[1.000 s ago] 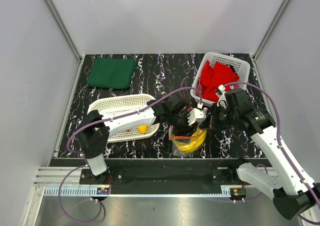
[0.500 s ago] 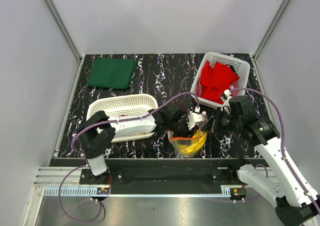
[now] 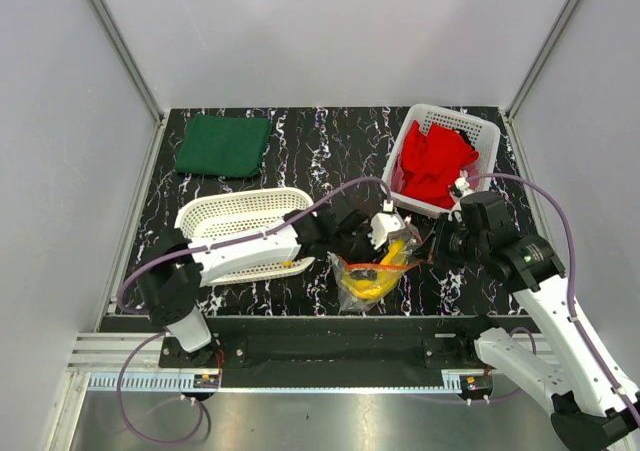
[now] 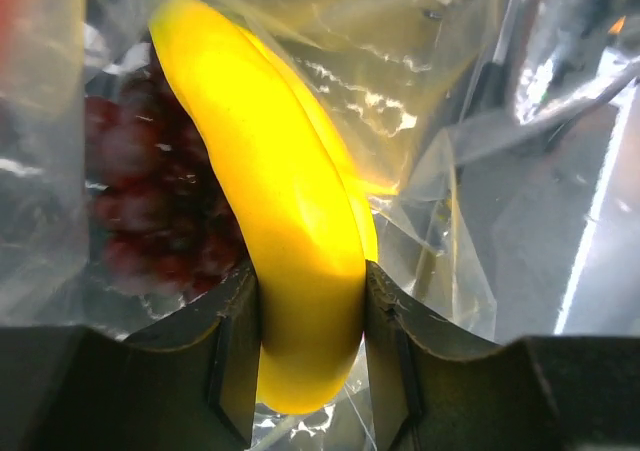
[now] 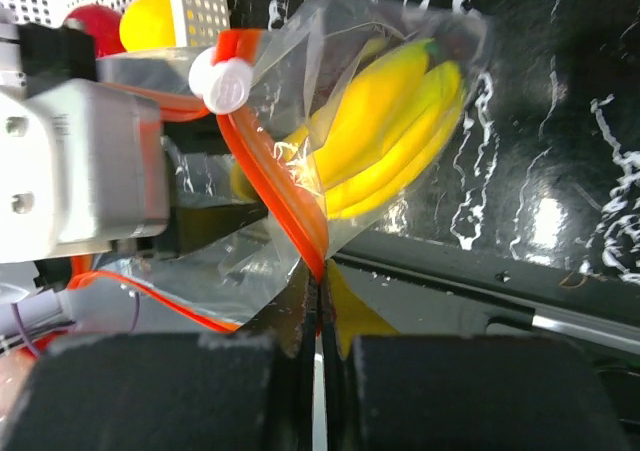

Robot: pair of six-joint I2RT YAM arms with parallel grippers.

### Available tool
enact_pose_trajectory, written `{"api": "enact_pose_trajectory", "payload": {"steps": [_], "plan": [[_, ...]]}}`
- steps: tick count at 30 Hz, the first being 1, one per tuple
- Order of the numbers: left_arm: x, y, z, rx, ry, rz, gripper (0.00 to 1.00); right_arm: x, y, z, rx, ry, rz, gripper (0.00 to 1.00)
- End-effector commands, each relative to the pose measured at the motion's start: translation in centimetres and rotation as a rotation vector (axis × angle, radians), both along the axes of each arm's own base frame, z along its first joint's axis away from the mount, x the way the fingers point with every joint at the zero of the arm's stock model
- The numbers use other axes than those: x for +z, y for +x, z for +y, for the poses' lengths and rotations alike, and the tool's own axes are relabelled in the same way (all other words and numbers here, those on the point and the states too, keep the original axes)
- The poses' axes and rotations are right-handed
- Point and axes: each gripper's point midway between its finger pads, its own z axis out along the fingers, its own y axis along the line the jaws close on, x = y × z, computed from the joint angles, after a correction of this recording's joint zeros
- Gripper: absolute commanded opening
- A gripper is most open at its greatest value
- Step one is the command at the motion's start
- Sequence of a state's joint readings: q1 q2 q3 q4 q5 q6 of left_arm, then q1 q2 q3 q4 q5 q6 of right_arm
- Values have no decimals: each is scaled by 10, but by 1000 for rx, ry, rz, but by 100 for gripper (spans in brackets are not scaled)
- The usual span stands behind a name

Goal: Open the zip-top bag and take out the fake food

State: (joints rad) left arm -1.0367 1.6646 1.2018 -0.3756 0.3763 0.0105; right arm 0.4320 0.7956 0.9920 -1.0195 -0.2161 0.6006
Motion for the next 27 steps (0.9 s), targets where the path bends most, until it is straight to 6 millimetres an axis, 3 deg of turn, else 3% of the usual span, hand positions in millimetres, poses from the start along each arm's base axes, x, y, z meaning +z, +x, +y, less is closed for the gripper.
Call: {"api": "enact_pose_trajectory", "payload": {"steps": [1,5,9,11,13,16,18,24,27], "plan": [[57,13,-6,105,-66,-30,0,22,10,-12,-6,-75,-93,0],[70,14,-6,194,-58,31,0,34,14,-10,13,-78,-115,0],[101,22,-12,276,-100,40,0,35,17,-3,65,-77,-105,0],[106,25,-8,302,-71,36,0,32,18,-1,82,-84,-95,0],[126,25,-14,271,-106,23,0,29,15,4,114,-65,-86,0],[151,10,-25,144,-173,32,0,27,14,12,154,-35,-82,0],[158,1,-28,70,-193,18,0,26,15,14,166,-28,-82,0],[181,3,-10,27,-212,-107,0,23,15,10,157,-52,-83,0],[202,1,-4,-8,-254,-175,0,20,14,7,152,-63,-81,0]]}}
